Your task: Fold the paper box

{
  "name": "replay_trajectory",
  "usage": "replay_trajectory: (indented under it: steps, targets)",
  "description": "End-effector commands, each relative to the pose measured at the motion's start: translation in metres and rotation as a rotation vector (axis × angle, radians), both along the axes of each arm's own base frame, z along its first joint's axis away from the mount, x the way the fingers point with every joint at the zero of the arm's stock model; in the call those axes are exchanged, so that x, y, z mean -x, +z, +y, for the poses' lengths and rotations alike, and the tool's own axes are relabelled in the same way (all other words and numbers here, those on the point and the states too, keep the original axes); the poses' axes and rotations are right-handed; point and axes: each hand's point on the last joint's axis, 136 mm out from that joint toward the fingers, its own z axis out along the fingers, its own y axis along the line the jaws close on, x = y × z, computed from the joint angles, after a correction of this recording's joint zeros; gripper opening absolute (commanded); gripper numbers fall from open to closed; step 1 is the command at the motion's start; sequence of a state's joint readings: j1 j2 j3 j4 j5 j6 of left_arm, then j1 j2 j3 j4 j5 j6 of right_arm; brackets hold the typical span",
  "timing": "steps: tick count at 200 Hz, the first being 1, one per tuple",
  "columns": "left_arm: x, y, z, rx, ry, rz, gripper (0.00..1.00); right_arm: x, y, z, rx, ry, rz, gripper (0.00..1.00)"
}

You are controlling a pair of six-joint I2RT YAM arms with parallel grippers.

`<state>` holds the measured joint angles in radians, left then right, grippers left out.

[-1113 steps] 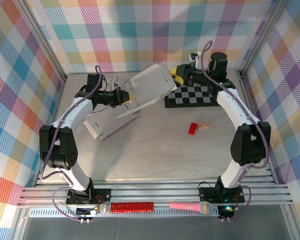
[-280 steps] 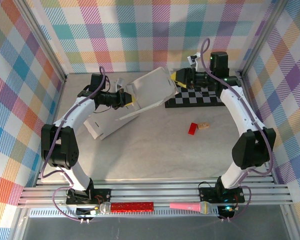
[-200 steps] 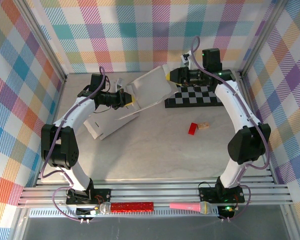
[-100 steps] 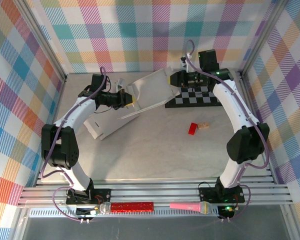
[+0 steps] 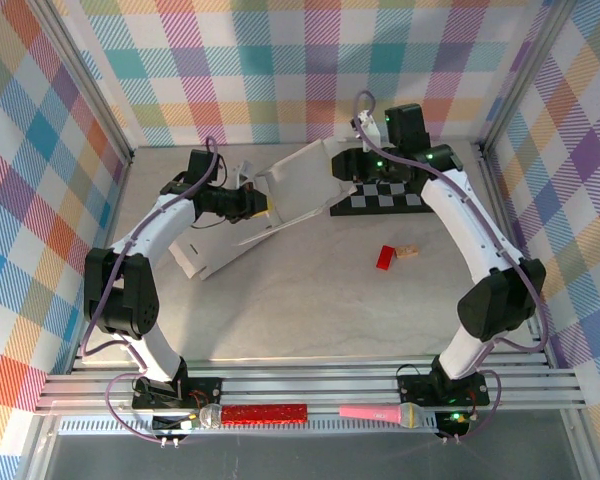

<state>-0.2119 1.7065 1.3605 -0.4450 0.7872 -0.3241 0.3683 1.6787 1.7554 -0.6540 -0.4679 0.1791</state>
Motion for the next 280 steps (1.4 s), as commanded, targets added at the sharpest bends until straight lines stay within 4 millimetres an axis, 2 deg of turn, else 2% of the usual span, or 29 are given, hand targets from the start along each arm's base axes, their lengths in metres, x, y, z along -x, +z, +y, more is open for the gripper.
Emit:
replay_trajectory:
  steps: [1,28,63,115,170,188,234,280]
  targets:
    - [0.0,0.019,-0.009,0.013,-0.038,-0.051,0.0,0.013,0.013,0.004,-0.092,0.043,0.006,0.32]
    - [-0.001,0.015,-0.008,0.002,-0.028,-0.039,0.0,0.019,0.016,0.002,-0.105,0.054,0.008,0.32]
    - [-0.001,0.011,-0.007,-0.009,-0.024,-0.025,0.0,0.026,0.026,0.005,-0.18,0.082,0.025,0.38]
    - [0.001,0.008,-0.005,-0.018,-0.02,-0.017,0.0,0.024,0.045,-0.01,-0.273,0.069,0.04,0.46]
    - [0.002,0.012,-0.006,-0.008,-0.021,-0.028,0.0,0.02,0.044,-0.026,-0.309,0.038,0.069,0.53]
    - [0.002,0.012,-0.006,-0.008,-0.022,-0.027,0.0,0.018,0.042,-0.028,-0.318,0.044,0.084,0.51]
    - [0.001,0.015,-0.008,-0.003,-0.027,-0.032,0.0,0.01,0.021,-0.029,-0.283,0.03,0.116,0.49]
    - [0.002,0.015,-0.008,0.0,-0.031,-0.031,0.0,0.007,0.019,-0.029,-0.278,0.032,0.116,0.45]
